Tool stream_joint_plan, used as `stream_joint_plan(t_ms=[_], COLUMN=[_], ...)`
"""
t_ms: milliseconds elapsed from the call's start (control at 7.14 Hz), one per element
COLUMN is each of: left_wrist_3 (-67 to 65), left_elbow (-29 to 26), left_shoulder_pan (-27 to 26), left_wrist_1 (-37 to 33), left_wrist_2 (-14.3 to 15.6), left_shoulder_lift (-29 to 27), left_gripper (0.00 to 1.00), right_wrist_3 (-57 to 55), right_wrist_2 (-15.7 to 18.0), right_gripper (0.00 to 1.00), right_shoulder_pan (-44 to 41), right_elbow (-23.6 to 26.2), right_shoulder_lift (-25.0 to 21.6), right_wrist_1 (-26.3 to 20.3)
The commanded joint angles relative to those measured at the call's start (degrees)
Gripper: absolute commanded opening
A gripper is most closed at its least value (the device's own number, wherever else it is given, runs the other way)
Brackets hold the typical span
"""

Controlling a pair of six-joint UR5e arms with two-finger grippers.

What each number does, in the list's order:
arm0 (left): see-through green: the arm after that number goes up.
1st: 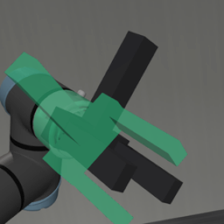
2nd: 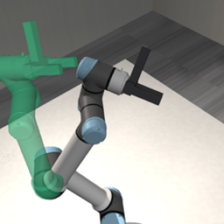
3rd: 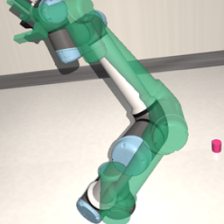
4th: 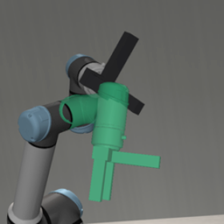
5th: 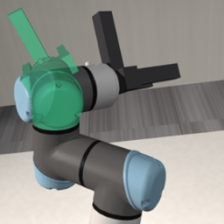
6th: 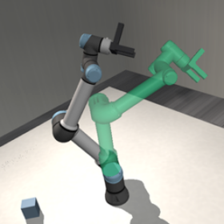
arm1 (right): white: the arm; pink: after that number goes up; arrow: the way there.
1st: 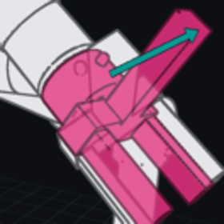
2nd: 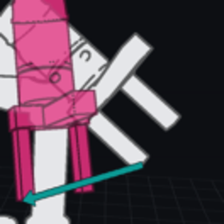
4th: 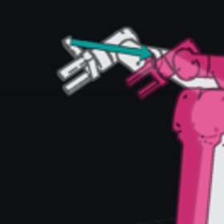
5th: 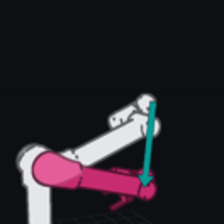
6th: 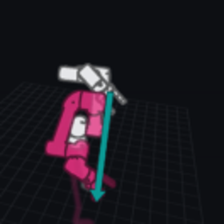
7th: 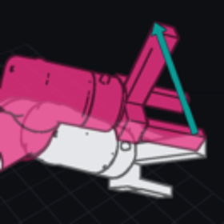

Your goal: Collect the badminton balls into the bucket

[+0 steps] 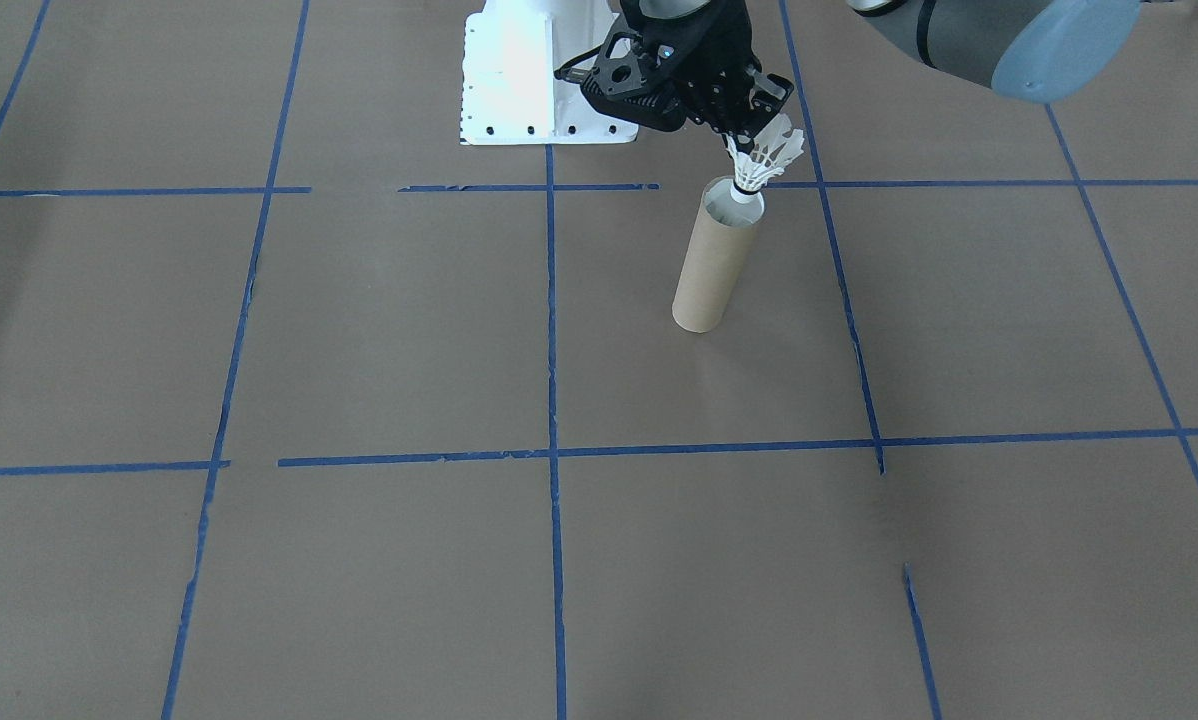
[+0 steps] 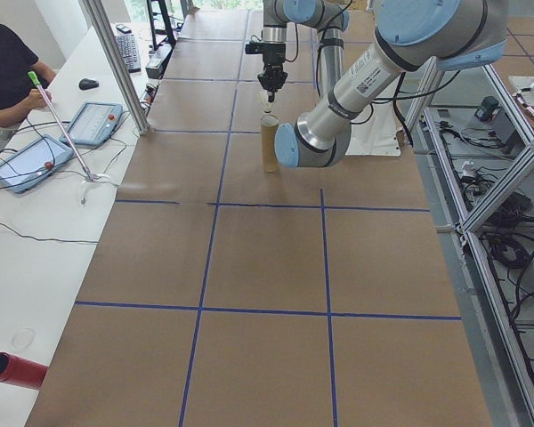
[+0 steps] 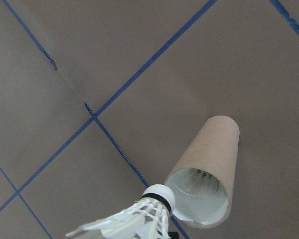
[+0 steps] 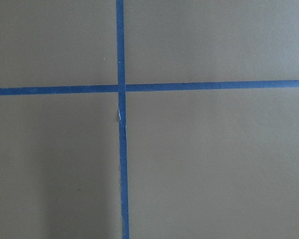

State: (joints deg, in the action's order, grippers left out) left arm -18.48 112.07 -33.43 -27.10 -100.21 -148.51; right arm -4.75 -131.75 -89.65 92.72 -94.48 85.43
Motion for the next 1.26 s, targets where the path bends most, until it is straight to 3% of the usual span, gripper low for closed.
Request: stream_joint_plan(t_ms=[0,1120], left_wrist_3=[-0.5,0.3], left_elbow=[-2.0,-1.5], left_shoulder_pan=[1.6,-0.4], left_wrist_1=[0.0,0.0], left_wrist_2=[-1.9,-0.8], left_shoulder_lift=[0.1,1.0], left_gripper=[0.00,0.00], right_wrist_3=[0.0,0.0], right_wrist_2=[0.0,0.0], right_gripper=[1.00,1.00], right_shoulder_pan=[0.0,0.0], right_elbow=[0.0,0.0], right_shoulder_lift=[0.0,0.0], right_wrist_1=[0.0,0.0])
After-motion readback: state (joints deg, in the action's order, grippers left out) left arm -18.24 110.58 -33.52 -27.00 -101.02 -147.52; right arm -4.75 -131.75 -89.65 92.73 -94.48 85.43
